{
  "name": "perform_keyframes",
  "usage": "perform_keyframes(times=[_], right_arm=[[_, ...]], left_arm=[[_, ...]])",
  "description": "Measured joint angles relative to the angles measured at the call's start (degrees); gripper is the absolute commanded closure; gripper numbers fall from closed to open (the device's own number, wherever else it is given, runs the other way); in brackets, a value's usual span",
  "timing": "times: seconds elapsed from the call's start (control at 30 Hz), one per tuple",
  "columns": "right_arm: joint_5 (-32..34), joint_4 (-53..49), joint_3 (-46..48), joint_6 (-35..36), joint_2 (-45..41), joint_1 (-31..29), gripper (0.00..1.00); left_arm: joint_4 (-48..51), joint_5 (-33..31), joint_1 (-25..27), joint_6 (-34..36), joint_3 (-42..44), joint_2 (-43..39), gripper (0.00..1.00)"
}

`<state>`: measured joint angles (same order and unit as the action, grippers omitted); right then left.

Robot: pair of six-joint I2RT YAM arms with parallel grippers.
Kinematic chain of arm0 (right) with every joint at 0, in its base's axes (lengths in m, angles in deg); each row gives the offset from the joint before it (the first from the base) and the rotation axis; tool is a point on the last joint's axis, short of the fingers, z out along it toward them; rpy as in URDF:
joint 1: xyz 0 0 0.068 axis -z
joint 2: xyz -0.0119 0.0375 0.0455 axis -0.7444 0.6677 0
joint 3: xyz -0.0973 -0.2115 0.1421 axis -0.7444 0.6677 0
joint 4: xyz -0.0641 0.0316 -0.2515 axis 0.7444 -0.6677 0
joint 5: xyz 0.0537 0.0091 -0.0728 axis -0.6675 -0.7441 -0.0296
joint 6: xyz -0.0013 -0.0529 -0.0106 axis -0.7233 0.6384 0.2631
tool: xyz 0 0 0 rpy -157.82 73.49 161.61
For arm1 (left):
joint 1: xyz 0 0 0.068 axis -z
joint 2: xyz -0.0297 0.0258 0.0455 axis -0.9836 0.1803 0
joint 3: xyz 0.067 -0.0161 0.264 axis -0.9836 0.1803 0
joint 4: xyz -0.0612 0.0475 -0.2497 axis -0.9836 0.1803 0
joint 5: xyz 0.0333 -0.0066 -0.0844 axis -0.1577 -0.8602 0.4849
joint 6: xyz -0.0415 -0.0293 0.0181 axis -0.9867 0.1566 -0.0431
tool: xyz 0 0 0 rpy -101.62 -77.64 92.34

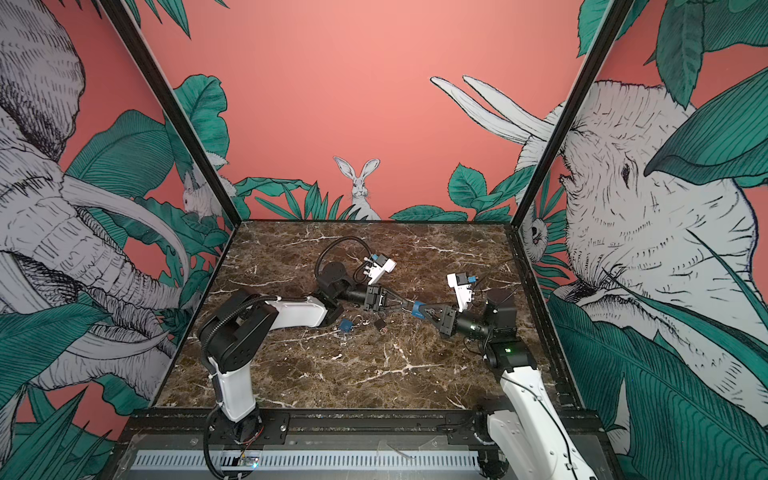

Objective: Lock with the key

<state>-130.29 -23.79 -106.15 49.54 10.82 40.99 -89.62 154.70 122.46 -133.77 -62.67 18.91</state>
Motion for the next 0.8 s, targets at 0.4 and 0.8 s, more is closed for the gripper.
perform_keyframes(times=[0.4,0.8], right_arm=[[0.0,5.2,1.6,-3.5,3.3,0.3,1.00],[0.7,13.2,3.2,-6.3,5.5,-0.7,1.00]], left_arm=[[10.8,-2.6,0.4,8.5,-0.9,-1.3,1.00],[12.8,-3.6,0.6,8.0,-2.8,-1.3,1.00]])
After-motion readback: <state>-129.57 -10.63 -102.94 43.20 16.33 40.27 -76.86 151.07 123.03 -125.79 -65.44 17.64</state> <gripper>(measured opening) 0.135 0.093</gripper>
